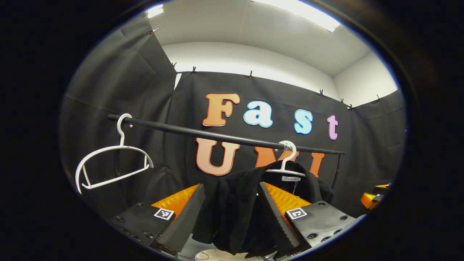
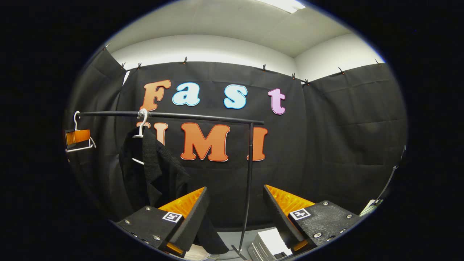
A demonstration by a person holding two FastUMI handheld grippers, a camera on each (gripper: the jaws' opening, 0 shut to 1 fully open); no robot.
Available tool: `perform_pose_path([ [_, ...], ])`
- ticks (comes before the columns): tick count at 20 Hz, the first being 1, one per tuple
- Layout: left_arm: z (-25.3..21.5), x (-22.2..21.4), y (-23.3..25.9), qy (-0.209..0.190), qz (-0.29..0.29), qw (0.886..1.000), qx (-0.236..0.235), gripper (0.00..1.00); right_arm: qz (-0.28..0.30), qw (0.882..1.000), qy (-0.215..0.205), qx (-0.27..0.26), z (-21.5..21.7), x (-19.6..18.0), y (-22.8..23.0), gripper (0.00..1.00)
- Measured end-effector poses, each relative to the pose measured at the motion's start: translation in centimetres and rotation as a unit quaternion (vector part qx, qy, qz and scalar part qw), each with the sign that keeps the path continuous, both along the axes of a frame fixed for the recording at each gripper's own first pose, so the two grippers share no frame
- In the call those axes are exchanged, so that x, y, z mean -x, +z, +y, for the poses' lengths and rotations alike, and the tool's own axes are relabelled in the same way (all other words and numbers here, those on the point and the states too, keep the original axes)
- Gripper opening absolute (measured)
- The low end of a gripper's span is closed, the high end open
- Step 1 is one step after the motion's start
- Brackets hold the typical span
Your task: Grasp the clothes on the hanger with both hands and then place them into the laundry hamper below.
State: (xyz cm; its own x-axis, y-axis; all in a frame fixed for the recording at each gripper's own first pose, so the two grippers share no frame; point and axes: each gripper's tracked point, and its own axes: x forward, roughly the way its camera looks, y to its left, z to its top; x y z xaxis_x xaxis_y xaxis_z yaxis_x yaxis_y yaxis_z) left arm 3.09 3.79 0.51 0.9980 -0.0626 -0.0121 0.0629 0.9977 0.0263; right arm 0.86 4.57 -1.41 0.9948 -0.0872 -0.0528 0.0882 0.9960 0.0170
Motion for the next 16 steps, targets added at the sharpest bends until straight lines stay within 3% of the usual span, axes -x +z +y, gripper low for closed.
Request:
perform_pose_path([
  [4,1.8,-0.7,-0.6,-0.009,0.008,1.0,0.002,1.0,0.008,1.0,0.001,0.005,3.3,-0.3,-1.0,0.92],
  [15,5.2,-1.6,-1.7,-0.039,0.028,0.999,0.017,0.93,0.027,1.0,0.0,-0.012,10.2,0.0,-3.9,0.92],
  [16,5.2,-1.7,-1.8,-0.041,0.03,0.999,0.017,1.0,0.03,0.999,0.0,-0.015,10.5,0.0,-4.2,0.92],
])
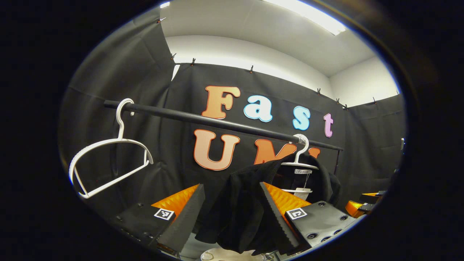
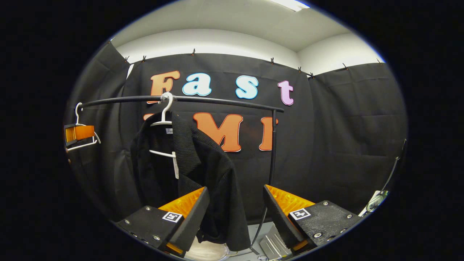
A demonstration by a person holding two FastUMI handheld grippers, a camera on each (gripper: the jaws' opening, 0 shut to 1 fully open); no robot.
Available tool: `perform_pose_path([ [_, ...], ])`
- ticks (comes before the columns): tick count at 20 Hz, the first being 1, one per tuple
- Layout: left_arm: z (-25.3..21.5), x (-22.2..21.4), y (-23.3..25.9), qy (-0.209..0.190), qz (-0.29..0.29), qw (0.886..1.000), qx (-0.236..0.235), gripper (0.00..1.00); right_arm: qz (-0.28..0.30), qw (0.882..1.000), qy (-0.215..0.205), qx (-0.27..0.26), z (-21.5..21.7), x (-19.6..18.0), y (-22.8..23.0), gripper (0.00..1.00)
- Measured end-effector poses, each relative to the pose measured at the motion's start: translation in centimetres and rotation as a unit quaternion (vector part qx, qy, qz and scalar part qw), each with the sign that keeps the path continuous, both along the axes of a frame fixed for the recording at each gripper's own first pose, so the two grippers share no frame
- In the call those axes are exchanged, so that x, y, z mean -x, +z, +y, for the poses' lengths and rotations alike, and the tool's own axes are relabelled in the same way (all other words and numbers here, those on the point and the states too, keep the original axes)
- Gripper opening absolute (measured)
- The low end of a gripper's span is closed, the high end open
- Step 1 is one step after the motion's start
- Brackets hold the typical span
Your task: Grasp the clothes on the hanger with both hands and then place them into the laundry hamper below.
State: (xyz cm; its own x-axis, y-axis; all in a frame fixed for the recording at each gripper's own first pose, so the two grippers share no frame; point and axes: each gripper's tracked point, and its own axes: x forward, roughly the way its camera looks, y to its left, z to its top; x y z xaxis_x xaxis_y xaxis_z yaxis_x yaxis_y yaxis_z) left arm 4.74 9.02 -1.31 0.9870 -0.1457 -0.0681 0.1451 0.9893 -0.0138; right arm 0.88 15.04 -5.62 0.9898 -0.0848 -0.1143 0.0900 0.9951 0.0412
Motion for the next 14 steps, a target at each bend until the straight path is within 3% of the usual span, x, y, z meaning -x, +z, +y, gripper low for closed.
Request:
perform_pose_path([
  [6,0.1,-0.2,-0.5,-0.007,0.005,1.0,-0.005,0.96,0.018,1.0,0.009,-0.016,1.9,-1.1,-1.9,0.92],
  [7,0.2,-0.2,-0.8,-0.007,0.008,1.0,-0.007,0.96,0.024,0.999,0.013,-0.022,2.3,-1.3,-2.4,0.99],
  [8,0.2,-0.2,-1.2,-0.007,0.011,1.0,-0.008,1.0,0.028,0.999,0.018,-0.028,2.8,-1.5,-2.8,0.99],
  [10,0.5,-0.3,-1.8,-0.006,0.018,1.0,-0.01,0.93,0.037,0.998,0.029,-0.036,3.9,-2.0,-3.7,0.99],
  [14,1.4,-0.6,-2.9,0.003,0.028,1.0,-0.014,1.0,0.054,0.997,0.046,-0.044,5.8,-3.2,-5.4,1.0],
])
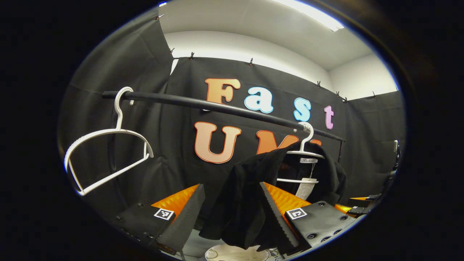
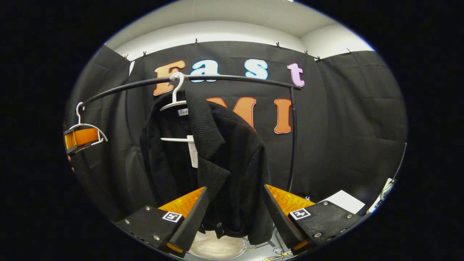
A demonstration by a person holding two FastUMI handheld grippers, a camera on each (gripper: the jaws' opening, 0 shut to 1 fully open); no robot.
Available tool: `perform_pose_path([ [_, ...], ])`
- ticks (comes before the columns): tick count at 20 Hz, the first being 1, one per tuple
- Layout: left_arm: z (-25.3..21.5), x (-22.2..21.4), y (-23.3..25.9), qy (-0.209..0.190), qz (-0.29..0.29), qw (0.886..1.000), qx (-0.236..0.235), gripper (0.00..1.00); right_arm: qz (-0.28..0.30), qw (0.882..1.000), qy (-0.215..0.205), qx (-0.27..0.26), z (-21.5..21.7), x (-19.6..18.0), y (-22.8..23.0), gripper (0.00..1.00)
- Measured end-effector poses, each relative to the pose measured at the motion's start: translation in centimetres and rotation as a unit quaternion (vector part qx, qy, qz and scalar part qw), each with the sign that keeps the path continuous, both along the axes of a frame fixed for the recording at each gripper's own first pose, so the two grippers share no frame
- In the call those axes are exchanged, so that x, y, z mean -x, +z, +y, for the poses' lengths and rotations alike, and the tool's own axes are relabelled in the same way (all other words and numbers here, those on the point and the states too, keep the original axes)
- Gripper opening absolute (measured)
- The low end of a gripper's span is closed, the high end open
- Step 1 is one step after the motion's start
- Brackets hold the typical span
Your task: Grasp the clothes on the hanger with both hands and then place them into the laundry hamper below.
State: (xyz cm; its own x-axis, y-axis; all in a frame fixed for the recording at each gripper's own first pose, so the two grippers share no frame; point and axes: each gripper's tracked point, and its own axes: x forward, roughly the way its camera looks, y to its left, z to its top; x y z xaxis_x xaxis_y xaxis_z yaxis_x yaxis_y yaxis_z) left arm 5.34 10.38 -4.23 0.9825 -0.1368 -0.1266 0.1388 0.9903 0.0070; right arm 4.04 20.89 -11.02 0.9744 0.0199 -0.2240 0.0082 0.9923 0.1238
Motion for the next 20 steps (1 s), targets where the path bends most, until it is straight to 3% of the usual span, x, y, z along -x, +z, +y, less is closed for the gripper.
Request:
perform_pose_path([
  [2,0.1,-0.4,-1.0,0.003,0.007,1.0,0.0,1.0,0.009,1.0,0.005,-0.003,0.7,-0.5,-0.8,1.0],
  [3,0.2,-0.5,-1.6,0.004,0.012,1.0,-0.001,0.93,0.012,1.0,0.007,-0.004,1.1,-0.9,-1.1,0.92],
  [6,0.1,-1.2,-3.2,0.006,0.026,1.0,-0.002,1.0,0.018,1.0,0.014,-0.006,2.3,-1.9,-1.8,0.92],
  [12,-0.3,-2.7,-6.0,0.0,0.043,0.999,-0.002,0.96,0.031,0.999,0.022,-0.013,4.0,-4.0,-3.3,0.9],
  [13,-0.5,-2.9,-6.4,-0.001,0.047,0.999,-0.003,1.0,0.032,0.999,0.024,-0.012,4.3,-4.4,-3.5,0.87],
  [14,-0.6,-3.2,-7.0,-0.003,0.051,0.999,-0.004,0.96,0.033,0.999,0.026,-0.01,4.5,-4.7,-3.6,0.85],
  [20,-2.5,-5.3,-10.0,-0.015,0.069,0.997,0.002,0.96,0.039,0.999,0.025,-0.007,4.5,-6.8,-4.3,0.7],
])
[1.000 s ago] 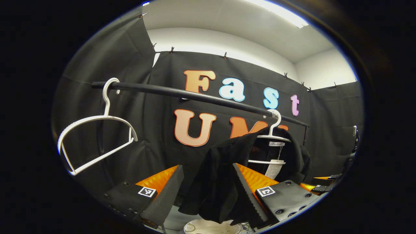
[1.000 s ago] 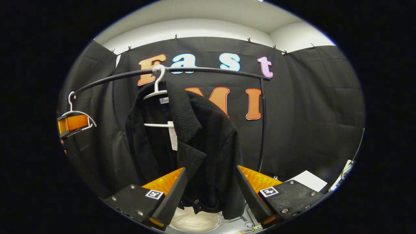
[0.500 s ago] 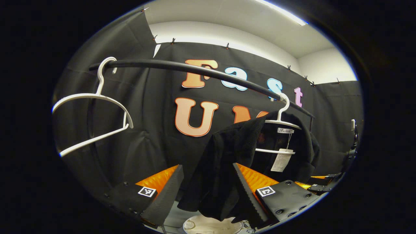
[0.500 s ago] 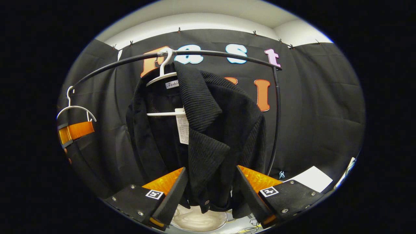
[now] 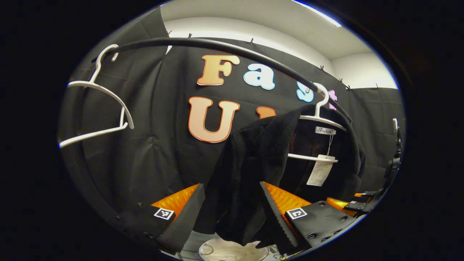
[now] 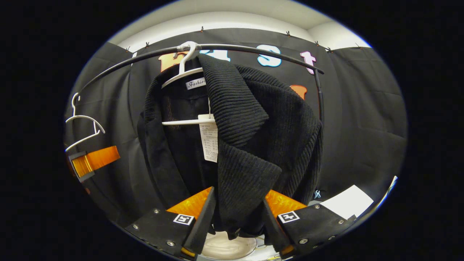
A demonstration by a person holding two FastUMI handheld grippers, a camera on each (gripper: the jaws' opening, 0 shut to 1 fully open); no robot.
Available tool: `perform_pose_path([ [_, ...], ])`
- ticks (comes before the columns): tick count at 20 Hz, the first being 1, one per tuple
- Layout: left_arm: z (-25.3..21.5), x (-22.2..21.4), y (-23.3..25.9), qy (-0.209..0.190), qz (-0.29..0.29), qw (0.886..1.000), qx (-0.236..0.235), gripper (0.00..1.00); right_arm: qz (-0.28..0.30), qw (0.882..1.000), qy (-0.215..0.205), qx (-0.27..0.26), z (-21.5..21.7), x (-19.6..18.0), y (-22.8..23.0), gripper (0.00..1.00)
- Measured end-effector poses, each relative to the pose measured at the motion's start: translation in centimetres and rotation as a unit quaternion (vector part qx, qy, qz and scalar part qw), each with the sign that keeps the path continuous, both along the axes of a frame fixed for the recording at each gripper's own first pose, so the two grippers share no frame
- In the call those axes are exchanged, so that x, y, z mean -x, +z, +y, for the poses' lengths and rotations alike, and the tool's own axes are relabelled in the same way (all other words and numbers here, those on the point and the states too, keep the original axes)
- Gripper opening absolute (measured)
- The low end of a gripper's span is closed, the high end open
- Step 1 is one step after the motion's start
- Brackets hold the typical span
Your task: Grasp the clothes on the hanger with both hands and then place them into the laundry hamper below.
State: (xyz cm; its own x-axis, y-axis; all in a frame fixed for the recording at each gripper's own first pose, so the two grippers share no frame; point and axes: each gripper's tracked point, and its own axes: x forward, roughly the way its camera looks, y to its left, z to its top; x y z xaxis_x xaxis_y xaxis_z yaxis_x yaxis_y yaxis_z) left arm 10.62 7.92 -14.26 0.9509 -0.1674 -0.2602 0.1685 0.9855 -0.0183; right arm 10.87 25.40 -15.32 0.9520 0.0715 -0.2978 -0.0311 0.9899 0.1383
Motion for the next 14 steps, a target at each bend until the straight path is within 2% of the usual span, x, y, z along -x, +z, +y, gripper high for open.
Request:
perform_pose_path([
  [3,-1.8,-0.7,-1.4,-0.018,0.007,1.0,-0.002,0.96,0.002,1.0,-0.001,0.002,0.0,-1.1,-0.2,0.63],
  [4,-2.5,-0.9,-1.6,-0.024,0.007,1.0,-0.005,0.93,0.003,1.0,0.001,0.001,0.1,-1.4,-0.4,0.61],
  [5,-3.1,-1.1,-1.8,-0.032,0.008,0.999,-0.007,0.97,0.004,1.0,0.001,-0.001,0.1,-1.6,-0.4,0.57],
  [6,-3.8,-1.1,-2.3,-0.038,0.011,0.999,-0.008,0.96,0.002,1.0,0.0,-0.002,0.0,-1.8,-0.4,0.54],
  [7,-4.2,-1.4,-2.7,-0.04,0.014,0.999,-0.009,0.96,0.001,1.0,-0.002,-0.002,-0.1,-1.9,-0.4,0.4],
  [8,-4.5,-1.7,-3.1,-0.041,0.014,0.999,-0.008,0.96,0.002,1.0,-0.002,-0.002,-0.2,-2.1,-0.5,0.45],
  [9,-4.9,-2.0,-3.5,-0.042,0.016,0.999,-0.008,0.97,0.003,1.0,-0.003,-0.003,-0.1,-2.3,-0.6,0.29],
  [12,-6.3,-2.6,-4.9,-0.053,0.025,0.998,-0.006,0.97,0.005,1.0,-0.005,-0.007,-0.5,-2.6,-0.6,0.18],
  [13,-6.8,-2.9,-5.2,-0.058,0.028,0.998,-0.008,1.0,0.004,1.0,-0.007,-0.008,-0.7,-2.6,-0.6,0.12],
  [14,-7.4,-3.1,-5.5,-0.064,0.029,0.998,-0.009,0.97,0.004,1.0,-0.007,-0.009,-0.7,-2.7,-0.6,0.09],
])
